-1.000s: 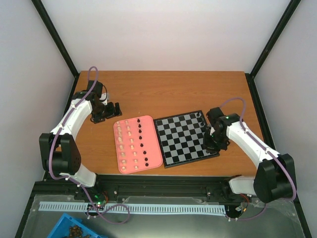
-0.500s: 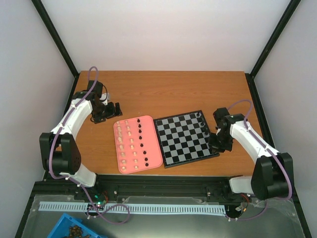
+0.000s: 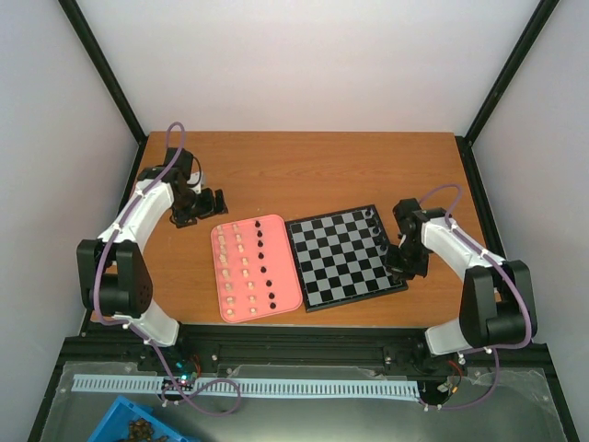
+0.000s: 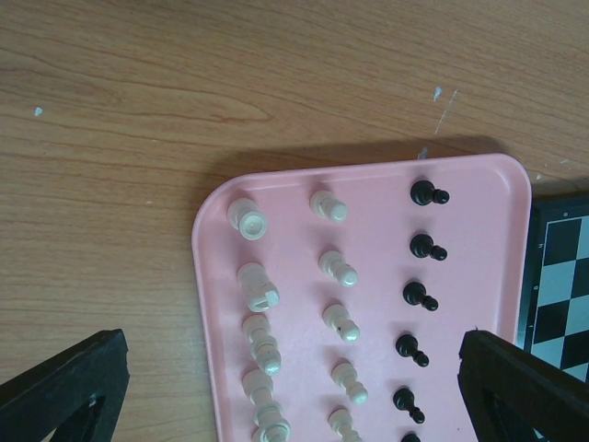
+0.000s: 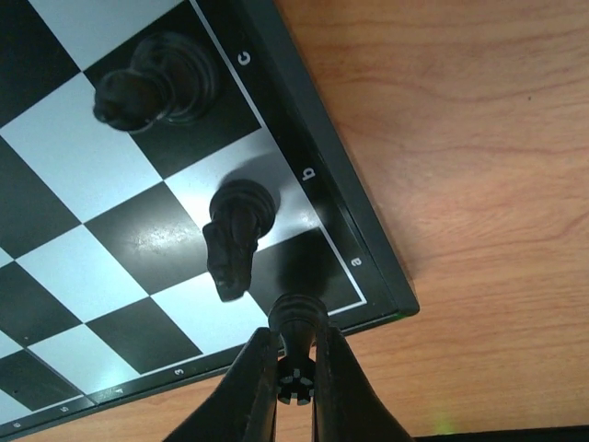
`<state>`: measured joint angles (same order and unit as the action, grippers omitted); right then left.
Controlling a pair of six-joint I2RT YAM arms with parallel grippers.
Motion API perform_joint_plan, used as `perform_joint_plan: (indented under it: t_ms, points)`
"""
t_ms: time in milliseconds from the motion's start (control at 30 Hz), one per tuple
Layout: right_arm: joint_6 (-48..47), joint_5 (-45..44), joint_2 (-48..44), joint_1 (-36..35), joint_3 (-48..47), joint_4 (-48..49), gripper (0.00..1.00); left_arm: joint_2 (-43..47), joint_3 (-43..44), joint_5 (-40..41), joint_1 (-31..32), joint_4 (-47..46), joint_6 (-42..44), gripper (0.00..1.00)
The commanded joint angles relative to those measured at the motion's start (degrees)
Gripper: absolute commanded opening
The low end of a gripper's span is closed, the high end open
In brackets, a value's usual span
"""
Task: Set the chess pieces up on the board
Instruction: Place the chess piece on the chessboard.
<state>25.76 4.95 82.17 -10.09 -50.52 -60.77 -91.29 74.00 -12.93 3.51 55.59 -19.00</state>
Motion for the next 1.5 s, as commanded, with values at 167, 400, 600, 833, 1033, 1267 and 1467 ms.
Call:
perform_joint_plan:
  t_ms: [167,400,600,833,1033,1267,1467]
  points:
    - [-0.8,-0.8,1.3,0.6,0.7,2.3,0.03,-1.4,3.2,0.7,0.4,1.2,0.3,1.00]
    - [-0.6,-1.7,1.8,0.7,1.6,2.8,0.03,-1.6,3.2,0.8,0.4,1.1,0.4,1.00]
    - [-0.2,-2.3,1.6,0.7,2.4,3.1,0.05,-1.7,2.9,0.7,0.4,1.0,0.3,1.00]
    - [-0.7,-0.7,0.6,0.6,2.4,3.7,0.23,-1.8,2.9,0.7,0.4,0.9,0.3,1.00]
    - [-1.0,-0.2,-2.7,0.7,1.2,1.9,0.41,-1.4,2.8,0.6,0.4,1.0,0.4,1.00]
    - [-1.5,-1.5,-7.3,0.4,-4.3,-2.2,0.50,-1.4,3.3,0.7,0.4,1.2,0.2,1.00]
    - [-1.9,-5.3,-1.3,-8.6,-19.6,-4.4,0.52,-1.1,3.7,0.8,0.4,1.4,0.2,1.00]
